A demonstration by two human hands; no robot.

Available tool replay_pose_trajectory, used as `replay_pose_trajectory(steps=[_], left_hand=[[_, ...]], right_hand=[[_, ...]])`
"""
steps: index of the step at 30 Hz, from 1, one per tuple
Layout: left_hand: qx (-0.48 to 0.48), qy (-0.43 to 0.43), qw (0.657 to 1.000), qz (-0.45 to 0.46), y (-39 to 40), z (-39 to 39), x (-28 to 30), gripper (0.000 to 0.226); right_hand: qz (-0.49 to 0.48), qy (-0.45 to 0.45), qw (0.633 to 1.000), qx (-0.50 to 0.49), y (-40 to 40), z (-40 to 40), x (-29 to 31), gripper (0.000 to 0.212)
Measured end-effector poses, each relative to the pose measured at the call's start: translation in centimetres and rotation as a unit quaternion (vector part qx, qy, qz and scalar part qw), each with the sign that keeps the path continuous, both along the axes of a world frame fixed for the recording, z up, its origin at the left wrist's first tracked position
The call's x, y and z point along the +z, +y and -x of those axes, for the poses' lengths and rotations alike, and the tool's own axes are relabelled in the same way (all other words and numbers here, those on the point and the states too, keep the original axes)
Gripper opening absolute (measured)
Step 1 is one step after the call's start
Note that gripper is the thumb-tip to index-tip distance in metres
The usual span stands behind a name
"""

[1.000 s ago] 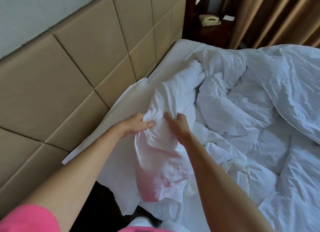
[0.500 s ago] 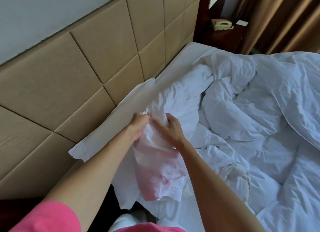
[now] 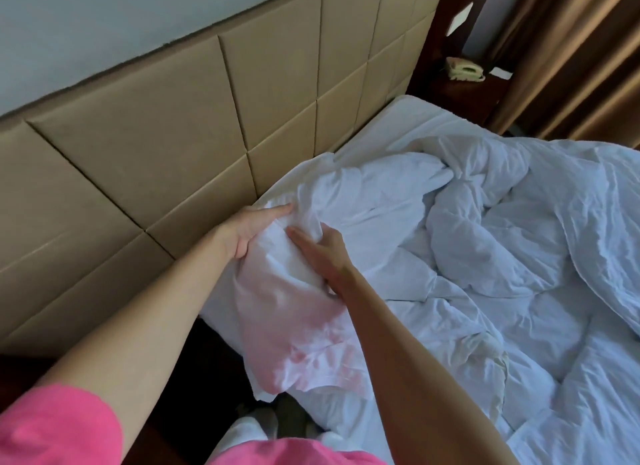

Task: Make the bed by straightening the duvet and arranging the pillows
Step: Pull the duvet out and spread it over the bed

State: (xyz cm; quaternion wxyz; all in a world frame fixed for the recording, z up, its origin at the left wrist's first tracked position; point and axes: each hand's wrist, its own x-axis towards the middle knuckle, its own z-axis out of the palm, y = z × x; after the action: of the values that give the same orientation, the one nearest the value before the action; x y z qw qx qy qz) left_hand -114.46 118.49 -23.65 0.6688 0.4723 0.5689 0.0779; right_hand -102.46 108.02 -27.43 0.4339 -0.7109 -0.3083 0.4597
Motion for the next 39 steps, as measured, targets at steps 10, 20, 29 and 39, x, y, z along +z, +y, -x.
replay_pose_trajectory(steps=[10,20,29,39], left_hand=[[-0.035,0.047,0.996,-0.066,7.7,14.9,-0.9,0.061],[-0.05,0.157,0.98,-0.116,8.8,19.9,-5.6,0.036],[-0.072,0.251,0.956,-0.136,5.4,19.6,-9.8,0.02],[-0.123,0.282,0.937,-0.165,3.8,12.5,-9.8,0.031]], right_hand=[[-0.013,-0.044,0.997,0.064,7.7,13.1,-0.2,0.042],[0.089,0.123,0.968,0.202,8.5,15.6,-3.5,0.043],[0.15,0.001,0.966,0.21,9.1,11.2,-5.5,0.022],[0.124,-0.222,0.922,0.291,10.3,1.6,-7.5,0.015]])
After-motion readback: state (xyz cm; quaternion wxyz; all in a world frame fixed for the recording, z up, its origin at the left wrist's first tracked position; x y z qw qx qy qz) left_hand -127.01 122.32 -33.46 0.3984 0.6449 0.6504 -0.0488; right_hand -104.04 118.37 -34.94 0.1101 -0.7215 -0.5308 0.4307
